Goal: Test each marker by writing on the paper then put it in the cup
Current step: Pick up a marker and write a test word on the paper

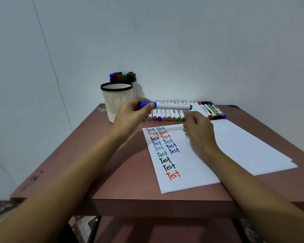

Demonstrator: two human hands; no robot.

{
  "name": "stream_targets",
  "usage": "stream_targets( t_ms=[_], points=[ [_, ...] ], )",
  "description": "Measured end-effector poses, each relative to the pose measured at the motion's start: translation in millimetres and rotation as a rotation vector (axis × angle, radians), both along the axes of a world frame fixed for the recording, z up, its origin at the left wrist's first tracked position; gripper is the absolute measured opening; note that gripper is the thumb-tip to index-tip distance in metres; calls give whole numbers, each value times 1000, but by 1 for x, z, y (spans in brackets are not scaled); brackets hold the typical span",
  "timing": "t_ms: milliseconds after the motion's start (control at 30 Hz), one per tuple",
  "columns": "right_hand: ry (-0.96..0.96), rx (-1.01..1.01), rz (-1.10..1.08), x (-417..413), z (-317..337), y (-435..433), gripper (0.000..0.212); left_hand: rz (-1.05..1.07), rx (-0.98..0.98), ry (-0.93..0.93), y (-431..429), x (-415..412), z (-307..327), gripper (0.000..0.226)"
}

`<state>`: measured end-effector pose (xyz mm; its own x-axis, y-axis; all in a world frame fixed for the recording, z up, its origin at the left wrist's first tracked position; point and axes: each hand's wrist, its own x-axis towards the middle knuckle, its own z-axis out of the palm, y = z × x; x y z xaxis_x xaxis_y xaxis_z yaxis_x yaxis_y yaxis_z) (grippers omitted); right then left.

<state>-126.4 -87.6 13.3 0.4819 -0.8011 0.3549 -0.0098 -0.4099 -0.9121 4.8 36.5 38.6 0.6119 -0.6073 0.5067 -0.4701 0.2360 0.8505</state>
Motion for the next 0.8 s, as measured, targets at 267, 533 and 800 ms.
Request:
stream_targets(
  t_ms=[267,533,800],
  points=[
    [686,-582,102,3,-22,-4,42,335,67,-267,-4,57,82,11],
    [743,-631,93,4,-20,-2,43,498,427,-395,-26,128,135,17],
    [726,-660,86,5,-22,-4,43,479,723,-455,-42,151,156,21]
  ],
)
